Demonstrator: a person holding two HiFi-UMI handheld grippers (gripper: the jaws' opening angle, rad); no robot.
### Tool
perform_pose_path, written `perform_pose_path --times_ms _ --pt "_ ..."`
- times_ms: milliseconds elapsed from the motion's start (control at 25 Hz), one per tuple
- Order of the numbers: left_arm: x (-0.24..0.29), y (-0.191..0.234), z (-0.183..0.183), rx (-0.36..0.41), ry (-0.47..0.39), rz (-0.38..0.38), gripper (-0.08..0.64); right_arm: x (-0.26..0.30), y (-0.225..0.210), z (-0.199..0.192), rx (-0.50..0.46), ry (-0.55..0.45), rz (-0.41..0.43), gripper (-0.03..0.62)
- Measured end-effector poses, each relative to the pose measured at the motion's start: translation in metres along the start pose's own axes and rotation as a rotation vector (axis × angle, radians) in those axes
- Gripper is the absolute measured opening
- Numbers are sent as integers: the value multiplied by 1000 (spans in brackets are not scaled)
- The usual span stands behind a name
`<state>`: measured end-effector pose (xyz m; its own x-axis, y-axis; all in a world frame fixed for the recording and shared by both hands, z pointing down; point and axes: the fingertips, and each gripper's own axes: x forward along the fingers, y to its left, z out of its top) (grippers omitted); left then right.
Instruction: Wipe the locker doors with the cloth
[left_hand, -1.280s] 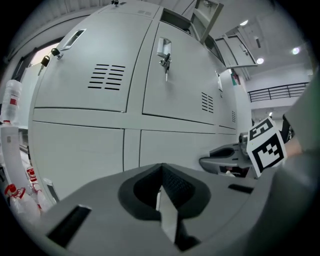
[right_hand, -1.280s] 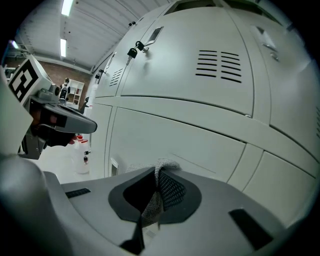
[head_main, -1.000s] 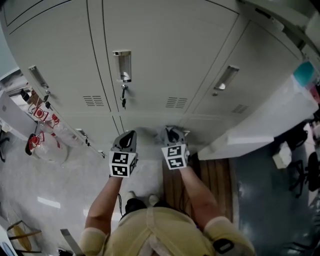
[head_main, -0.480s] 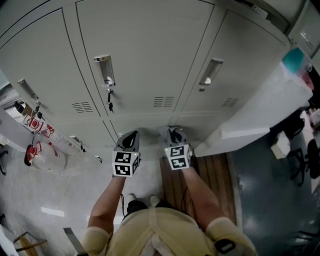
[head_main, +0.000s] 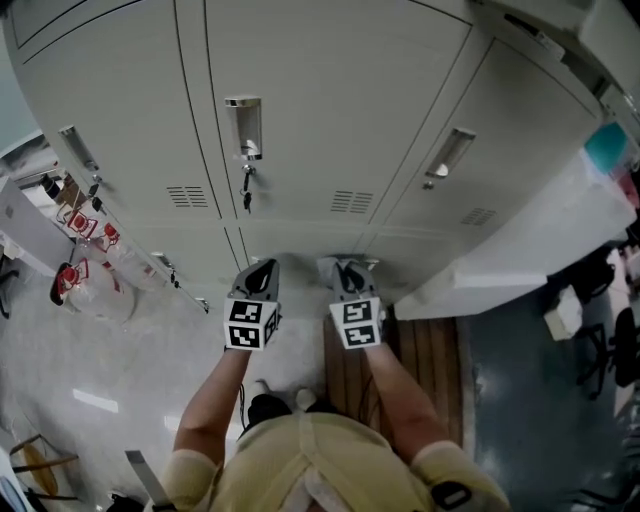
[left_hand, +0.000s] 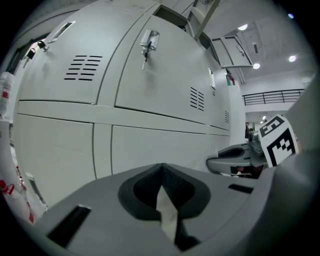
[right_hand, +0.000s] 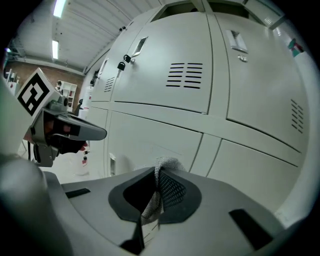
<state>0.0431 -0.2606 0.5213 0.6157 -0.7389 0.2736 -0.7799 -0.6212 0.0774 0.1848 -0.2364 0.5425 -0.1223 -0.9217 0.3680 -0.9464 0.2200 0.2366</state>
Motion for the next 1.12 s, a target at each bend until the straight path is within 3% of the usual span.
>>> perform_pose_path --times_ms 560,1120 --pt "-73 81 -33 -82 19 206 2 41 120 13 -62 7 248 5" --pt "-103 123 -60 -105 45 293 2 85 179 12 -124 38 343 5"
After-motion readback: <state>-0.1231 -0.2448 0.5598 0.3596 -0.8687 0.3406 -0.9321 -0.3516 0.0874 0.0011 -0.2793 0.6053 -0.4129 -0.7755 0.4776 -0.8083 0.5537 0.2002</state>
